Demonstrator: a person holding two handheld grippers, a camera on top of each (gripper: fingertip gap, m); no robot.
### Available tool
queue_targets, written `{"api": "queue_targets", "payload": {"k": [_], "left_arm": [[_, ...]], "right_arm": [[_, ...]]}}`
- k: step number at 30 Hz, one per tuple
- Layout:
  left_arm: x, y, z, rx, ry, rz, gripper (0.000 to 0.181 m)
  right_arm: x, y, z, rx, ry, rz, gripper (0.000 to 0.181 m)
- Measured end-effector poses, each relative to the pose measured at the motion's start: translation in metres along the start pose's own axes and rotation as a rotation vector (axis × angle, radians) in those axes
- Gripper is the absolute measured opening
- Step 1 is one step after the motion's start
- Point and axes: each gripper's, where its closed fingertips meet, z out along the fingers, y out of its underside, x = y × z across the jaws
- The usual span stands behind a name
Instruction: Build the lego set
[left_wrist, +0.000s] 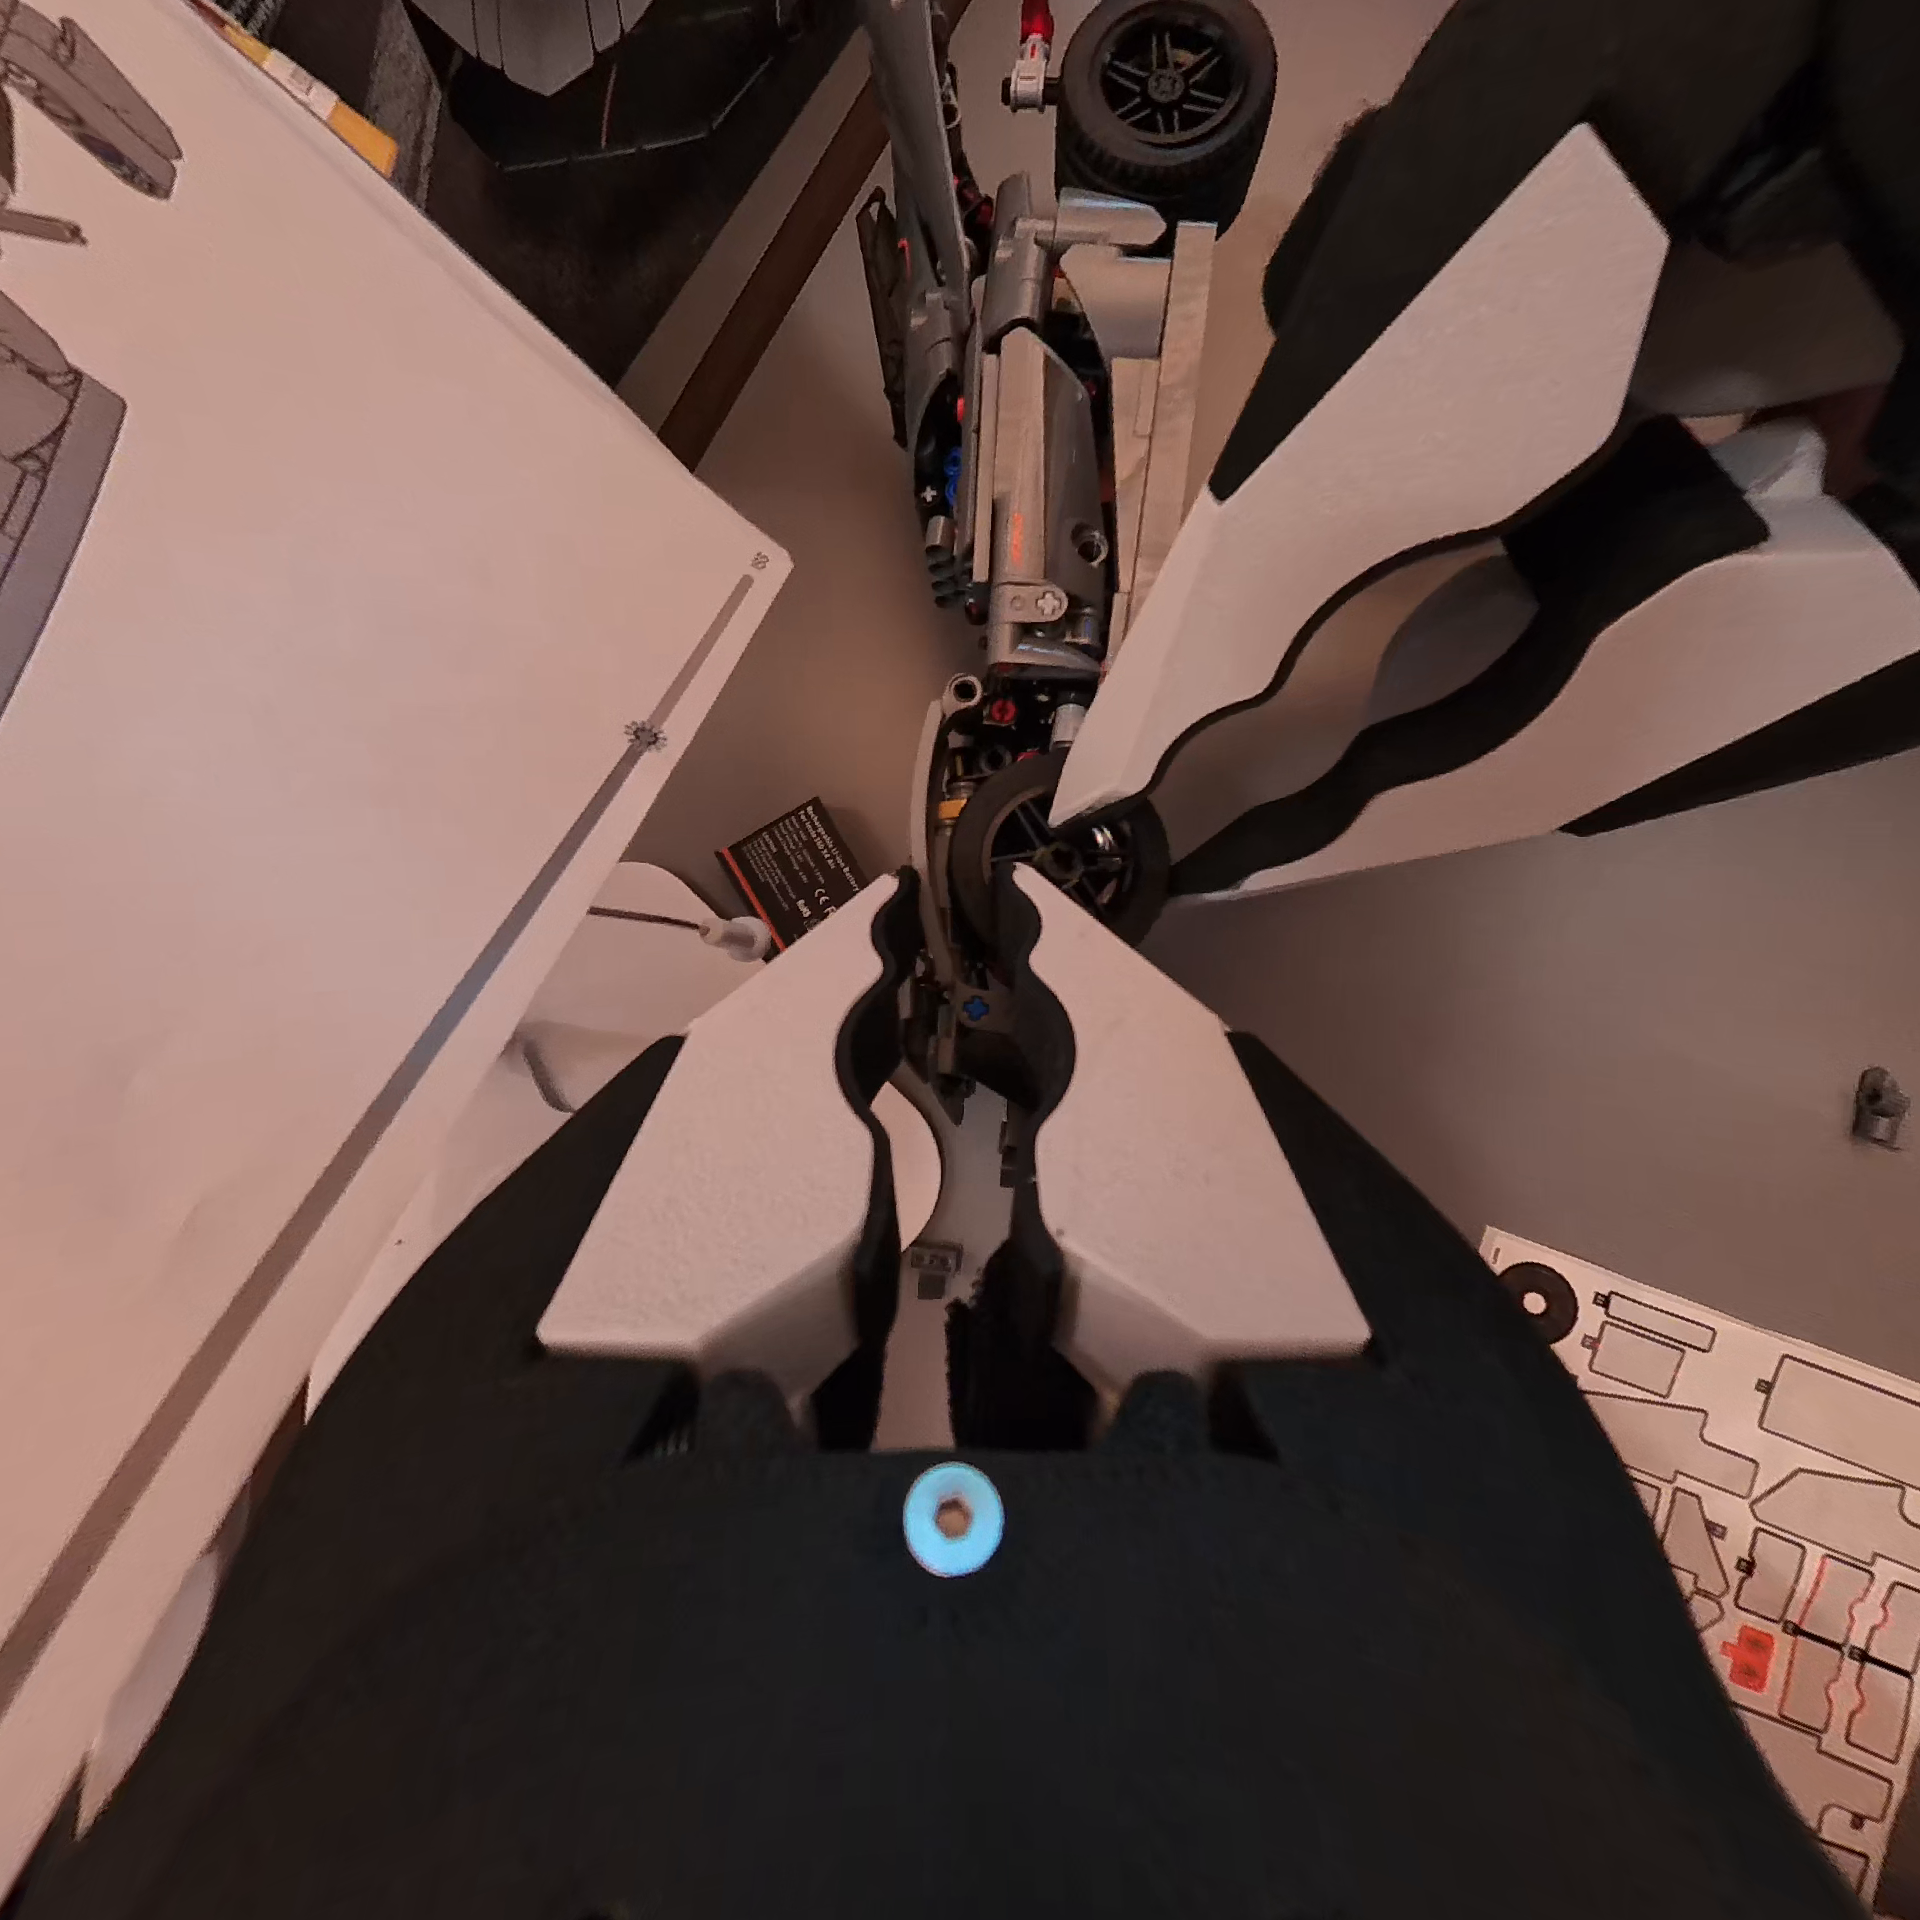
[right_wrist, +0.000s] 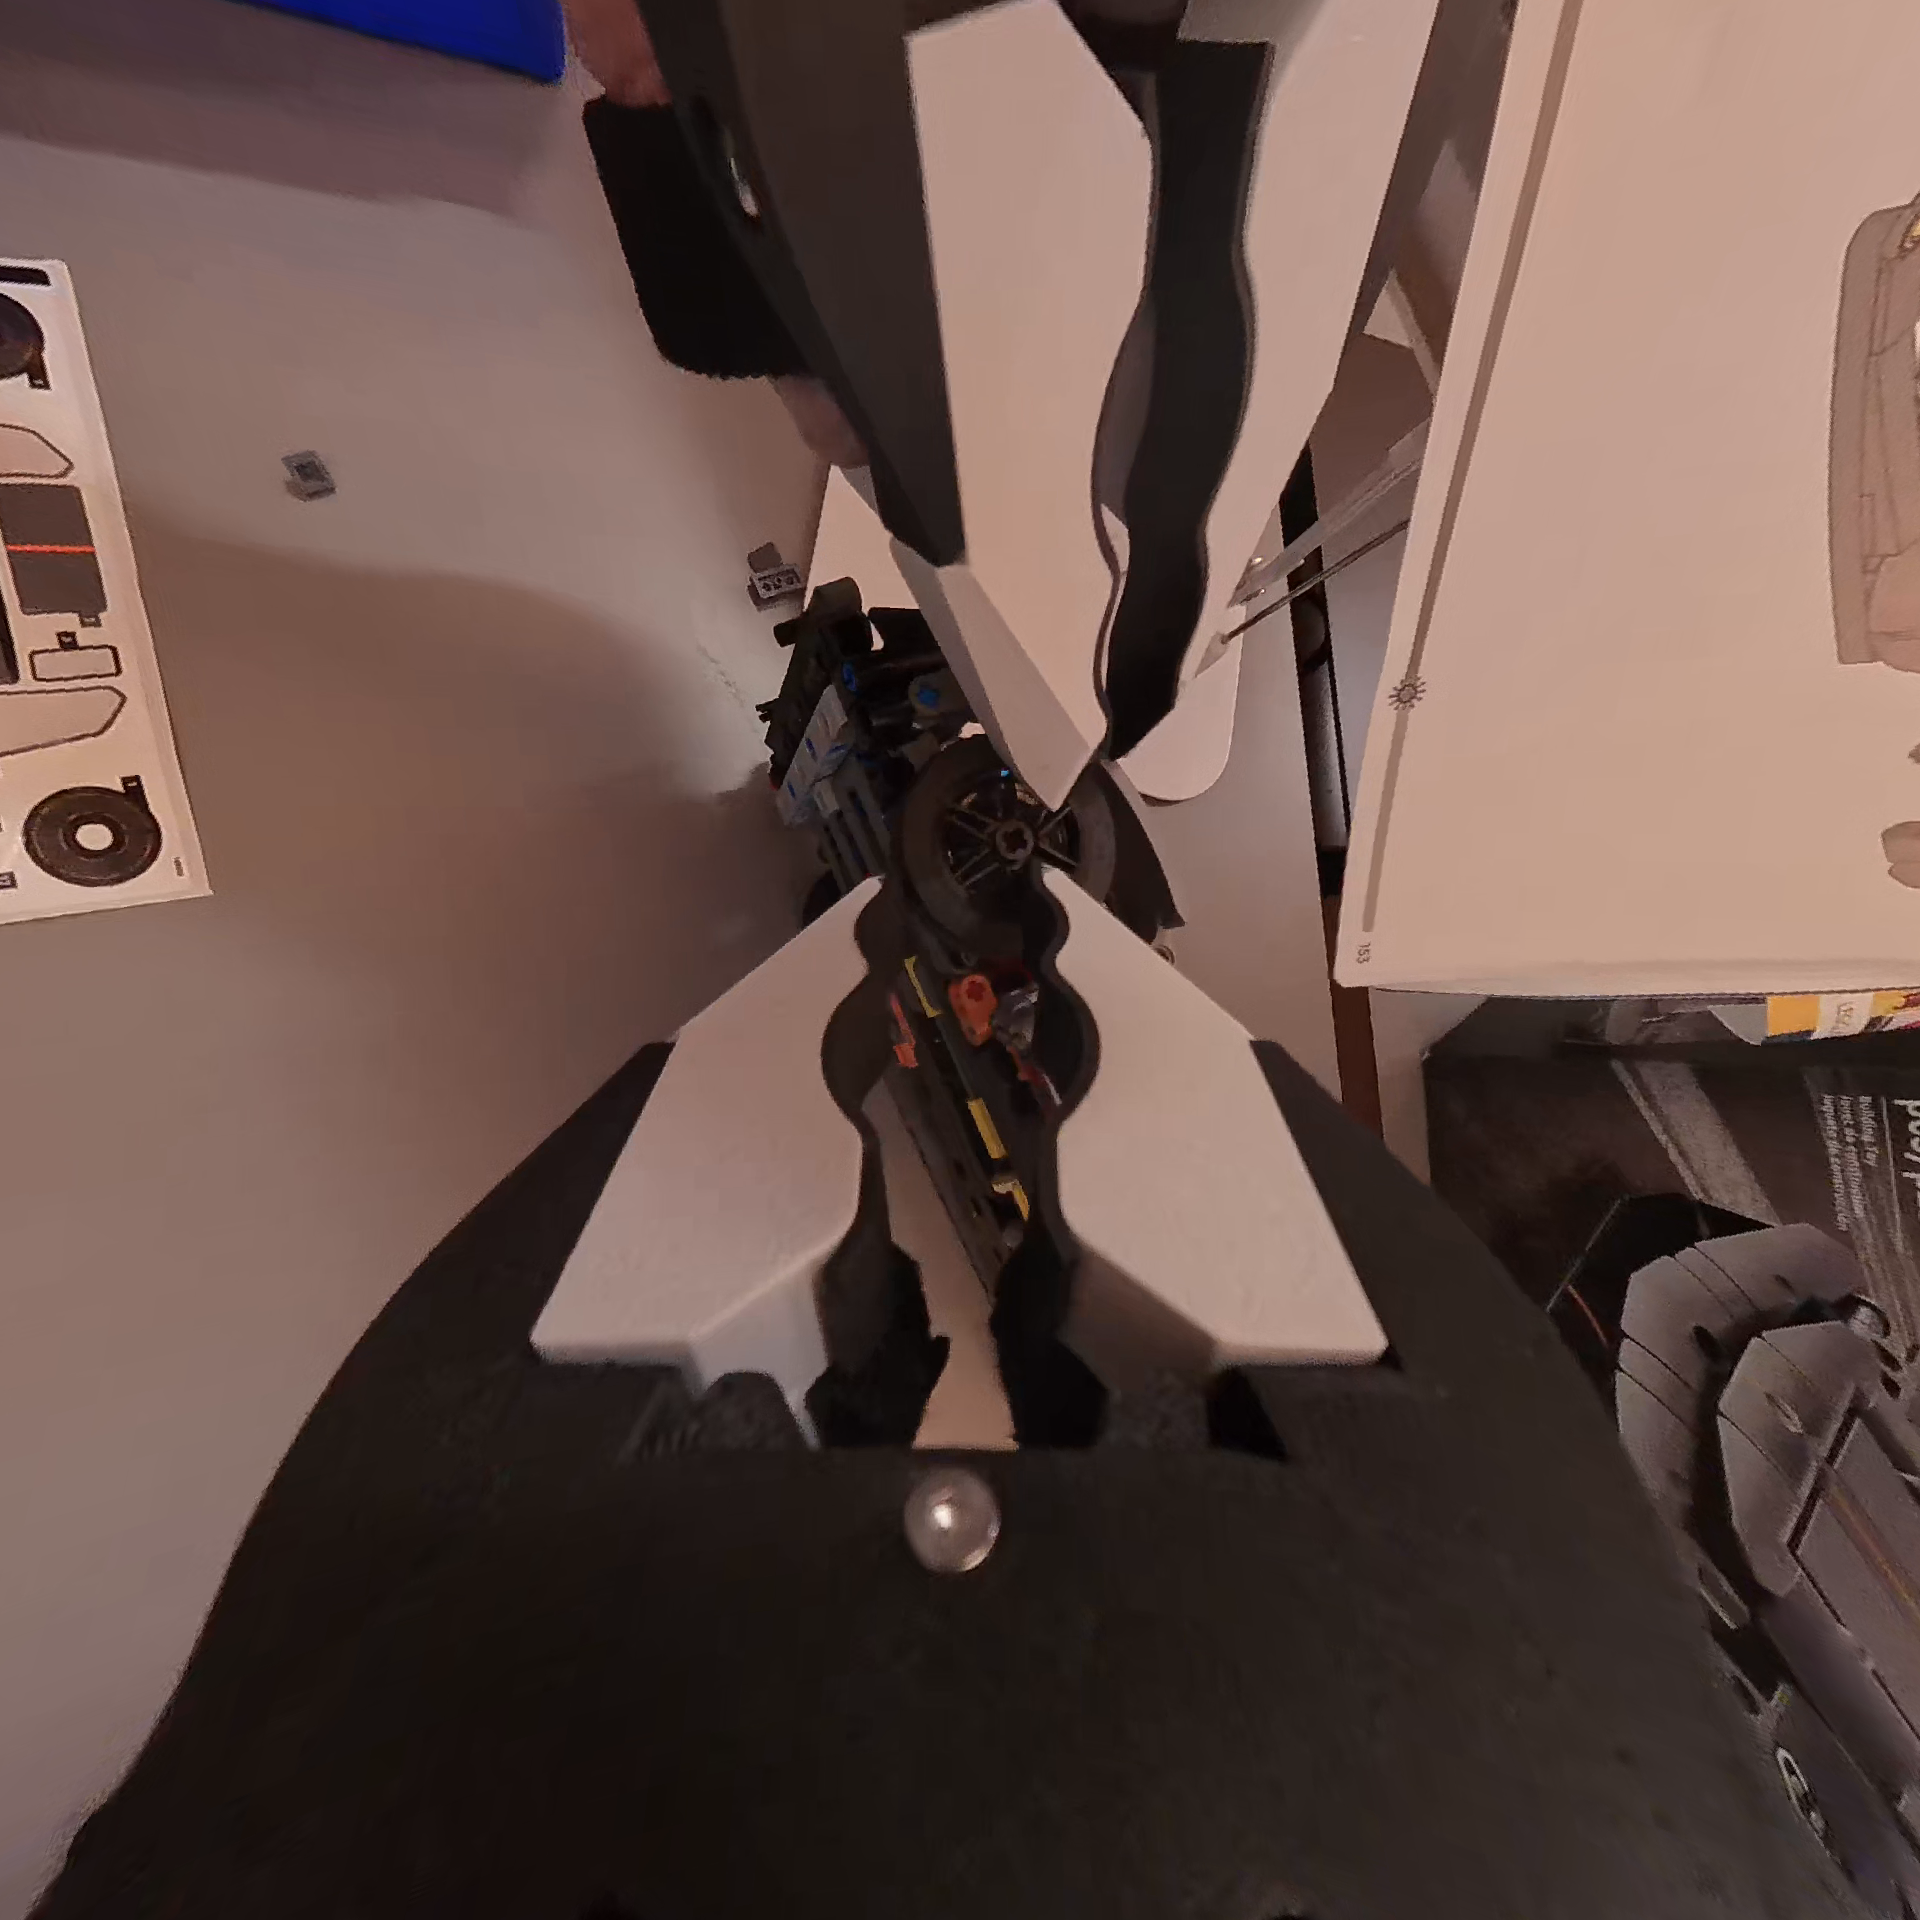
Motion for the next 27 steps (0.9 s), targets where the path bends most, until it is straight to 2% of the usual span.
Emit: {"api": "queue_targets", "payload": {"k": [3,4,11,14,17,22,27], "left_arm": [[-0.002,0.001,0.0,0.011,0.001,-0.013,0.008],[-0.009,0.003,0.0,0.001,-0.039,-0.017,0.0],[-0.008,0.002,0.001,0.009,-0.024,-0.017,0.0],[-0.007,0.002,0.0,0.02,-0.001,-0.025,0.0],[-0.006,0.004,0.001,-0.001,-0.009,-0.013,0.001],[-0.005,0.005,0.005,-0.015,-0.005,-0.011,0.001],[-0.006,0.006,0.005,-0.017,-0.005,-0.011,0.001]], "right_arm": [[0.0,-0.002,0.0,-0.006,-0.02,0.006,0.021],[0.0,-0.002,0.0,-0.016,-0.029,0.015,0.021],[0.003,0.0,0.0,-0.05,-0.068,0.007,0.021],[0.006,-0.002,0.001,-0.03,-0.085,0.039,0.048],[0.01,-0.003,0.004,-0.012,-0.088,0.063,0.056],[0.007,-0.002,0.01,-0.016,-0.155,0.089,0.044],[0.005,0.0,0.012,-0.022,-0.226,0.135,0.044]]}}
